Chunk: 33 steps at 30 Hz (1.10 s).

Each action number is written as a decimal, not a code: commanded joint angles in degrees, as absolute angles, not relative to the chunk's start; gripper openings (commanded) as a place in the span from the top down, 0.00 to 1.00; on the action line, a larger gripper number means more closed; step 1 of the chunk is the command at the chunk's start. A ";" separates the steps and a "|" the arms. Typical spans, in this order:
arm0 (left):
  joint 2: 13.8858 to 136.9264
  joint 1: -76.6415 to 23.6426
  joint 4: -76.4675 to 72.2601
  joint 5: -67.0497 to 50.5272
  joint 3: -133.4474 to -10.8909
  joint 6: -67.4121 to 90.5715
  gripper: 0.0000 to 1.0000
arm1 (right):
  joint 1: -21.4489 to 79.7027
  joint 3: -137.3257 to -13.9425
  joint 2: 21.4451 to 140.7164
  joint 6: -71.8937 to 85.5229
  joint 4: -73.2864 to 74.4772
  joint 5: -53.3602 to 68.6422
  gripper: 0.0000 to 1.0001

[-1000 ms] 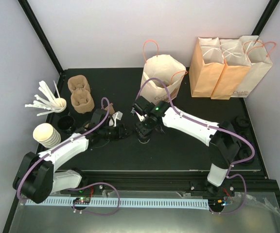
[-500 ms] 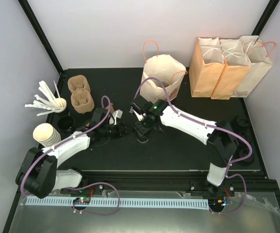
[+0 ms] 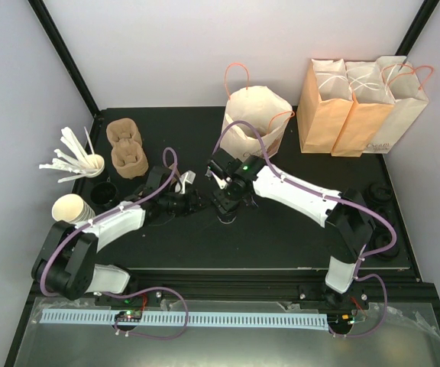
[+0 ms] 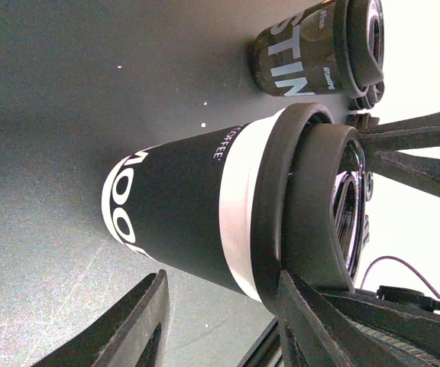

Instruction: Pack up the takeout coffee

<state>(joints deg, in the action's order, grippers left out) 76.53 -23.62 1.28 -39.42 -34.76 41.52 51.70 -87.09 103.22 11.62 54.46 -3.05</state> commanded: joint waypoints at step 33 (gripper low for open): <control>89.71 -22.82 0.06 -39.56 -42.51 38.20 0.61 | 53.00 -82.89 107.05 9.01 60.04 4.75 0.31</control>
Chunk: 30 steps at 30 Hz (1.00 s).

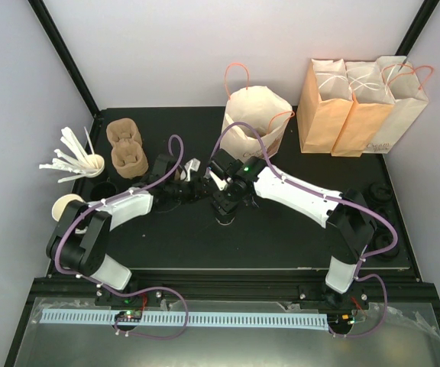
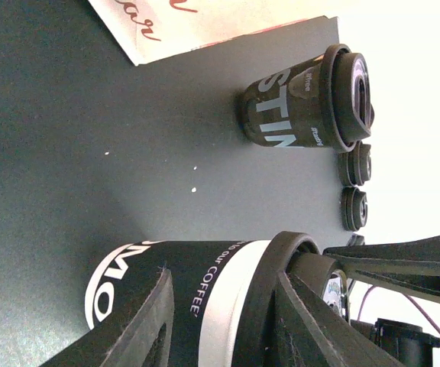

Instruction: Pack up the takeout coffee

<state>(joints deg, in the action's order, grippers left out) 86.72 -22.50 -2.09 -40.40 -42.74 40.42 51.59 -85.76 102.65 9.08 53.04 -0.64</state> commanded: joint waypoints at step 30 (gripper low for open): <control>94.74 -24.95 -7.90 -34.74 -29.17 37.07 0.68 | 53.78 -81.42 111.73 10.00 59.86 4.59 0.31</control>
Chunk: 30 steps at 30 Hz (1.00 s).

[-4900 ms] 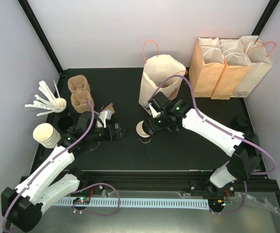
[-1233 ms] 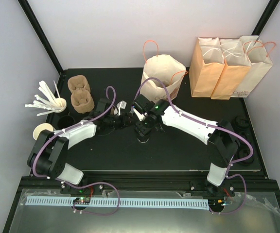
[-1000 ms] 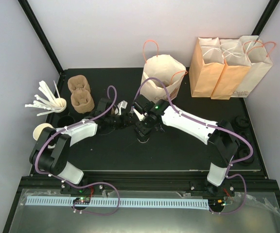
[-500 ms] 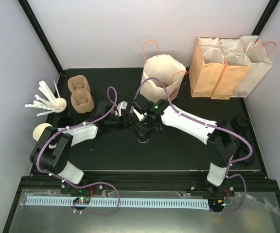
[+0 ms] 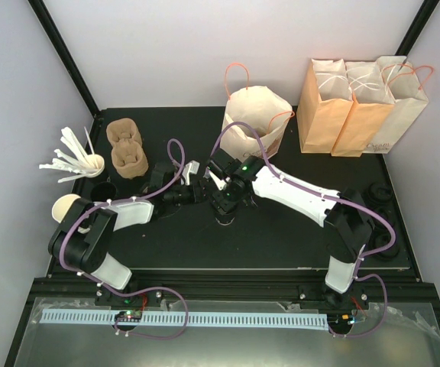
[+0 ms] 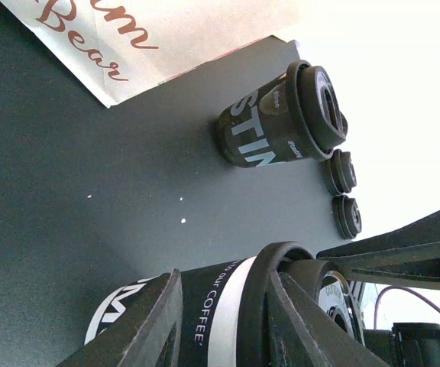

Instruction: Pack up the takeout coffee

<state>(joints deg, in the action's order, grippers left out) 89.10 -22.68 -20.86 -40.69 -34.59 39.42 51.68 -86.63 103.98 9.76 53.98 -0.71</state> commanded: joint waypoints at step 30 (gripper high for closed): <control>77.46 -25.95 8.92 -30.81 -40.45 33.99 0.45 | 53.59 -83.04 105.74 14.63 57.45 -0.49 0.30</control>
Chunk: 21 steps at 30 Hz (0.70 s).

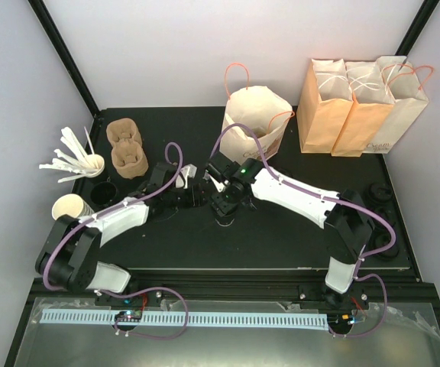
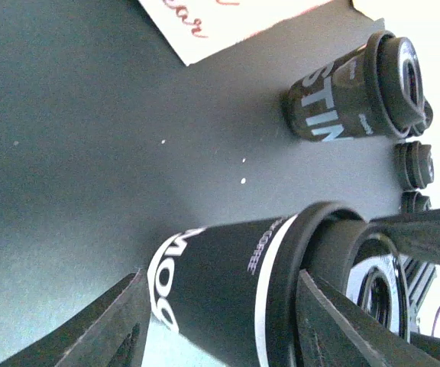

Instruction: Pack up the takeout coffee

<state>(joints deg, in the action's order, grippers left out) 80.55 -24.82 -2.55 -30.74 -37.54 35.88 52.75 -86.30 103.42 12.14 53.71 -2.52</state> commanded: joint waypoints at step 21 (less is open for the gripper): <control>48.98 -28.93 -3.85 -30.96 -18.20 49.01 0.26 | 53.44 -88.82 107.40 23.54 58.19 -5.15 0.29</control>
